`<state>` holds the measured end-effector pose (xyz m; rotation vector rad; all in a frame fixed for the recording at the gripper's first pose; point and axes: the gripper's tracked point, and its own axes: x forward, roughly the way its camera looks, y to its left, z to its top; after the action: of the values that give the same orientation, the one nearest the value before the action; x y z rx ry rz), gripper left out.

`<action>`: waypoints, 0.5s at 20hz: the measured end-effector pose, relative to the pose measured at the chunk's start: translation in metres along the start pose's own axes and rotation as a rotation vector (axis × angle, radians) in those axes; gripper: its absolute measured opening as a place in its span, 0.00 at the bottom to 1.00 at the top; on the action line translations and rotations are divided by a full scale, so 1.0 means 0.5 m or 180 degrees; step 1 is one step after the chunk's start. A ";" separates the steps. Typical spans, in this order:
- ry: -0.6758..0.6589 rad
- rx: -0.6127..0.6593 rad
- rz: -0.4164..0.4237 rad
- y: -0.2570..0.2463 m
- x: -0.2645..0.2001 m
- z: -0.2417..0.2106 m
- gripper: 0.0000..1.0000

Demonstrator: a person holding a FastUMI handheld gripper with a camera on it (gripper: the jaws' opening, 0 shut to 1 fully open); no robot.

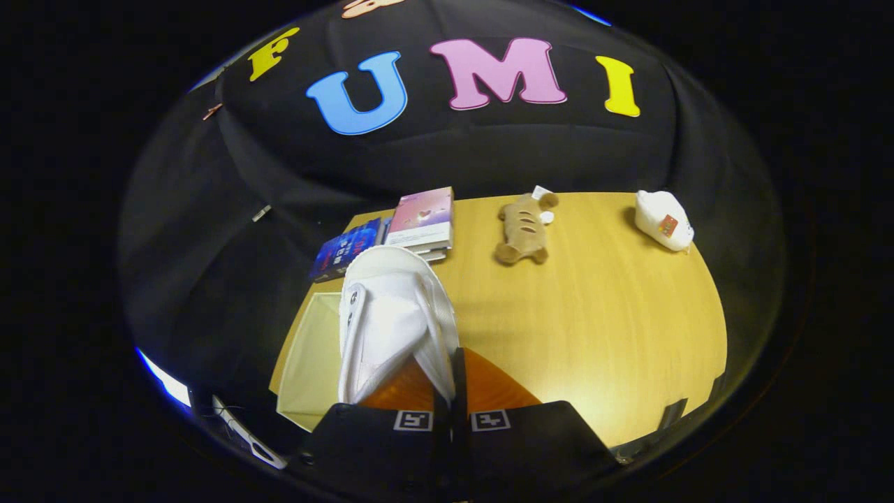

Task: Open the storage box then place both shoes into the box .Put the left shoe in first, then the right shoe, with the right side of both shoes facing outward in a uniform manner.

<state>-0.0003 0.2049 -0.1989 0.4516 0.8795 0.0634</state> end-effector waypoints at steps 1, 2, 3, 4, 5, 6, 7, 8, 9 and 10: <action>0.0044 0.0026 0.0052 0.034 0.013 -0.006 0.05; 0.0089 0.0051 0.0094 0.067 0.025 -0.013 0.05; 0.0138 0.0071 0.0121 0.096 0.039 -0.022 0.05; 0.0182 0.0086 0.0128 0.121 0.053 -0.032 0.05; 0.0227 0.0083 0.0114 0.140 0.067 -0.044 0.05; 0.0280 0.0054 0.0073 0.151 0.084 -0.057 0.05; 0.0324 0.0007 -0.0001 0.159 0.104 -0.069 0.05; 0.0371 -0.0055 -0.0092 0.159 0.121 -0.082 0.05; 0.0408 -0.0113 -0.0190 0.157 0.138 -0.094 0.05; 0.0437 -0.0164 -0.0284 0.152 0.152 -0.104 0.05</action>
<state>0.0190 0.3101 -0.2519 0.3626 1.0296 0.0354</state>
